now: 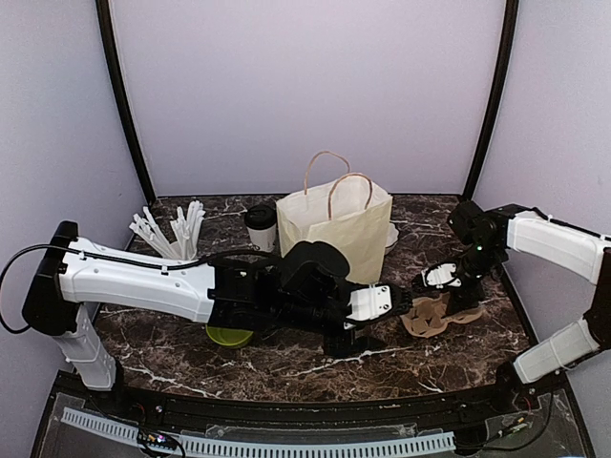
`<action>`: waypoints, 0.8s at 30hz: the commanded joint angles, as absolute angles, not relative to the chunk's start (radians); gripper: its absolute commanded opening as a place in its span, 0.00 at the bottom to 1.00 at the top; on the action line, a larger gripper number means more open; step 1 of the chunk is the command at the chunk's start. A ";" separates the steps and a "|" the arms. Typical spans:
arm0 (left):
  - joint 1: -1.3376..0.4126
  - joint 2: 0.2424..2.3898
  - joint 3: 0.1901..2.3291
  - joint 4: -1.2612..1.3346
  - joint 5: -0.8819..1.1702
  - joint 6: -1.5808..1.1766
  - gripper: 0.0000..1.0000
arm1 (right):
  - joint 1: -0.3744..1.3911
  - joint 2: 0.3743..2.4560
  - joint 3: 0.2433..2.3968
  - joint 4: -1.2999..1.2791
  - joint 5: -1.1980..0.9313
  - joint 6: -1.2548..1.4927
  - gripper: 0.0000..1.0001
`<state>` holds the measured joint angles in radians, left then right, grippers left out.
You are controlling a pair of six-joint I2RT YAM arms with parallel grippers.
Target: Pack the takeout coffee
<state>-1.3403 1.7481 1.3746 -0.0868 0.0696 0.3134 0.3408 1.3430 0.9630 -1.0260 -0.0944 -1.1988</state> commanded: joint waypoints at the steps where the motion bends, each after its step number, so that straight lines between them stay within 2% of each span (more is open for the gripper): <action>1: -1.345 1.636 1.325 -0.058 0.048 0.232 0.60 | 0.361 1.387 0.969 -0.980 -0.061 -1.227 0.59; 13: -1.345 1.598 1.262 -0.052 -0.039 0.197 0.59 | 0.370 1.459 0.972 -0.961 -0.069 -1.235 0.57; 24: -1.345 1.582 1.237 -0.049 -0.089 0.174 0.59 | 0.389 1.495 0.951 -0.953 -0.053 -1.223 0.45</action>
<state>-1.3403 1.6341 1.2591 -0.0677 -0.0677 0.1932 0.3737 1.4803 0.9619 -0.9642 -0.0624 -1.2289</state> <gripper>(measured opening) 0.591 0.467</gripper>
